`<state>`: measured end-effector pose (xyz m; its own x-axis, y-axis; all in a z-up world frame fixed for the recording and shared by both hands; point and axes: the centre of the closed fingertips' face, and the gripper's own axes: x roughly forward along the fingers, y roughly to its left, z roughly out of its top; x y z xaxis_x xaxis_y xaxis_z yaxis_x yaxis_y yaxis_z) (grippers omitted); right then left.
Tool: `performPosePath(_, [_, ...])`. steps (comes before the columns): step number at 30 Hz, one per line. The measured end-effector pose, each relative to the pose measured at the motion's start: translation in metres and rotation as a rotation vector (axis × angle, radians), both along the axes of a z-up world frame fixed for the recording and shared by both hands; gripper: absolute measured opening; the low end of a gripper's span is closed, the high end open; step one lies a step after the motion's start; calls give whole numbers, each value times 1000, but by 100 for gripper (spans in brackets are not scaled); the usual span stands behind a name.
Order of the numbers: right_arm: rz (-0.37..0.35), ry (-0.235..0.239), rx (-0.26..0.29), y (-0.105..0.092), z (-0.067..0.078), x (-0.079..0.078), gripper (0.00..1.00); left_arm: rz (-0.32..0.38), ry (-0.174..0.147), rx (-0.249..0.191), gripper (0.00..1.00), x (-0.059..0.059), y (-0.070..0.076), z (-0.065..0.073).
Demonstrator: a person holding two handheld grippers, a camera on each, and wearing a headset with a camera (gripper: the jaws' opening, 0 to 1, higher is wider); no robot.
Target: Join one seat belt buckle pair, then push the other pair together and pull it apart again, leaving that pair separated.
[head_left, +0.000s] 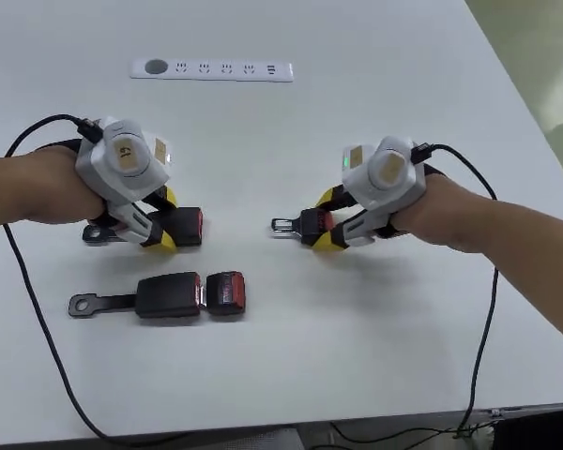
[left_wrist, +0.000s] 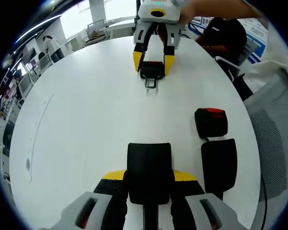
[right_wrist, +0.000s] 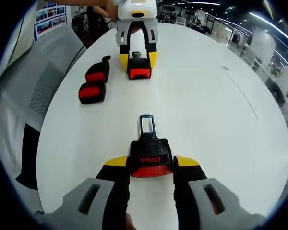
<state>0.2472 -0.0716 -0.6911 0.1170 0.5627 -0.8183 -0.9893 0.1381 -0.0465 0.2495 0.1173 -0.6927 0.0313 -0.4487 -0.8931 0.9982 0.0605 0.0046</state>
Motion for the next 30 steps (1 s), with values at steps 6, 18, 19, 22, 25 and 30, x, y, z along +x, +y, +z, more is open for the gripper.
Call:
performPosePath(6, [-20, 19, -1, -5, -1, 0, 34, 5, -9, 6, 34, 0, 0, 0])
performPosePath(18, [-90, 0, 11, -5, 12, -1, 45, 104, -47, -45, 47, 8, -5, 18])
performPosePath(19, [-98, 0, 24, -4, 15, -2, 46, 117, -52, -61, 47, 4, -7, 30])
performPosePath(22, [-135, -14, 59, -3, 32, -11, 48, 117, -79, -86, 48, -8, -6, 36])
performPosePath(25, [-156, -22, 93, 2, 41, -21, 51, 141, -84, -97, 54, -24, -1, 38])
performPosePath(30, [-165, -47, 108, 11, 49, -46, 55, 235, -98, -122, 61, -44, 26, 44])
